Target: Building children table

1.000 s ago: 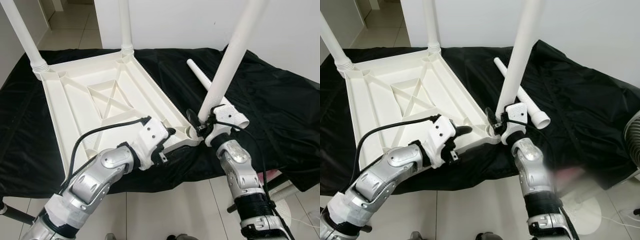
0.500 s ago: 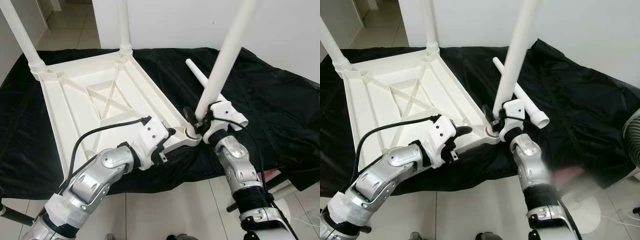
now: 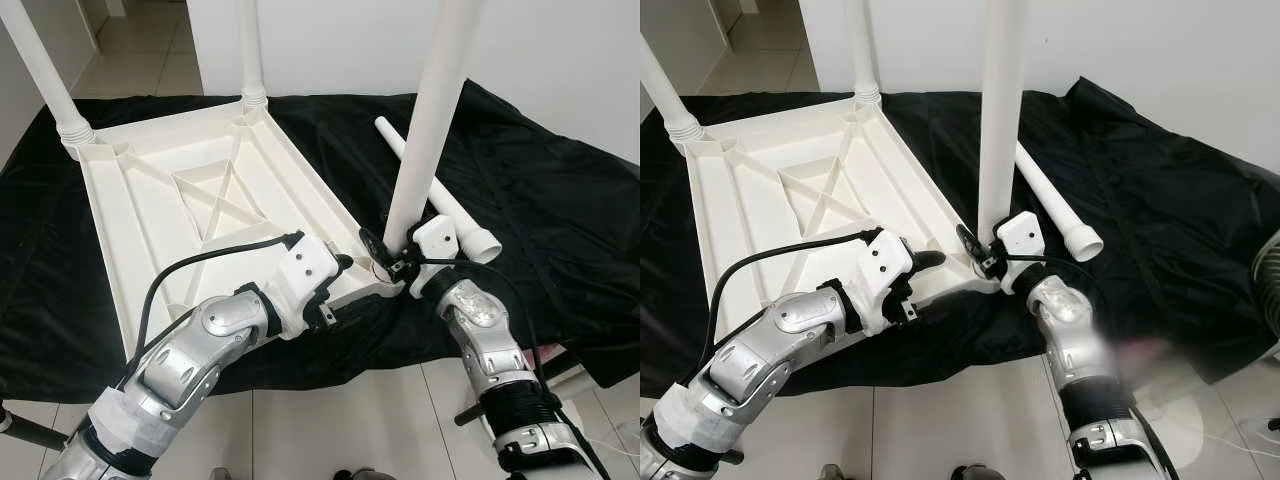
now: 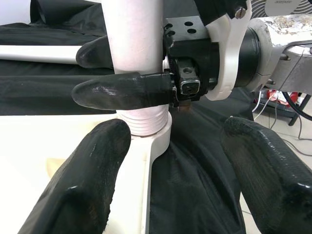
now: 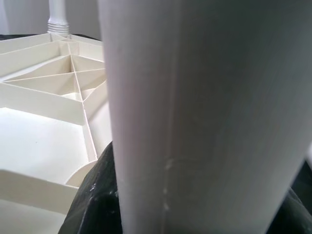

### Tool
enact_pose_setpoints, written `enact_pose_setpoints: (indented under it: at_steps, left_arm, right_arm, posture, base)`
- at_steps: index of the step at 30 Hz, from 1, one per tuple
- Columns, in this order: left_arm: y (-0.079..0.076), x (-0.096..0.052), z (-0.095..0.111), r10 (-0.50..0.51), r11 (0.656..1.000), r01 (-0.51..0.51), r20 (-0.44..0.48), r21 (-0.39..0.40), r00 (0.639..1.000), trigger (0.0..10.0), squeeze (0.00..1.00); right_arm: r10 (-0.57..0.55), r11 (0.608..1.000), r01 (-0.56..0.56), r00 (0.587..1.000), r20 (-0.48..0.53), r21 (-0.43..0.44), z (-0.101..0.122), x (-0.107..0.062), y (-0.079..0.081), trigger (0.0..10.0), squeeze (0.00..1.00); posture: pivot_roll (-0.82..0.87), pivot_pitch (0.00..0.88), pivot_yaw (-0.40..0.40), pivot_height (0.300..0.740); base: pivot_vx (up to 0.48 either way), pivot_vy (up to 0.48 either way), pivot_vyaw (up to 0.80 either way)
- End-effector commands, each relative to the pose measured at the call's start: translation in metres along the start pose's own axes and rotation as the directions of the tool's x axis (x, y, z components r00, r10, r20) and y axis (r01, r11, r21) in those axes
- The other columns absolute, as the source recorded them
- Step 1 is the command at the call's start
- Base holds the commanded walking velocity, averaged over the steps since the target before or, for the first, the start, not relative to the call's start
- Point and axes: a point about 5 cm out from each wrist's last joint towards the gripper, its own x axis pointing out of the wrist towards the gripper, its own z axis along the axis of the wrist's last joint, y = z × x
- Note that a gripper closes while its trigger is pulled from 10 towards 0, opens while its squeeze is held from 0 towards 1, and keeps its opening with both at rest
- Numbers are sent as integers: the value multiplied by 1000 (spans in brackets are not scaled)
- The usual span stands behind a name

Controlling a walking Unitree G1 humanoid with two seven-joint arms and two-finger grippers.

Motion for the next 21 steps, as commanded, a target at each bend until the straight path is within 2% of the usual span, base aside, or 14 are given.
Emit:
enact_pose_setpoints:
  at_steps: [1,2,3,7,11,15,21]
  left_arm:
    - [-6,0,2,-105,994,105,-8,12,994,10000,0]
    - [-6,0,3,-106,994,106,-9,12,994,10000,0]
    - [-6,0,3,-107,994,108,-10,14,994,10000,0]
    - [-5,0,4,-106,994,106,-11,16,994,10000,0]
    - [-5,-1,4,-104,994,104,-13,19,994,10000,0]
    - [-5,-1,5,-102,995,102,-13,17,995,10000,0]
    - [-5,-2,5,-101,995,102,-15,17,995,10000,0]
  right_arm:
    - [60,997,-53,990,-125,58,-29,-11,12,10000,0]
    - [60,997,-53,990,-130,57,-30,-11,11,10000,0]
    - [42,994,-26,988,-149,109,-32,-9,8,10000,0]
    - [22,983,8,986,-163,181,-33,-5,7,10000,0]
    - [20,981,11,986,-163,192,-32,-4,7,10000,0]
    - [5,968,41,983,-185,248,-34,-1,7,10000,0]
    - [-22,955,82,978,-206,285,-37,-1,5,10000,0]
  posture:
    - [-35,113,-4,740]
    - [-35,113,-4,740]
    - [-33,114,-6,740]
    - [-30,113,-5,740]
    - [-30,113,-5,740]
    - [-25,111,-8,740]
    - [-25,112,-8,740]
  base:
    - [0,0,0]
    - [0,0,0]
    - [0,0,0]
    - [0,0,0]
    - [0,0,0]
    - [0,0,0]
    - [0,0,0]
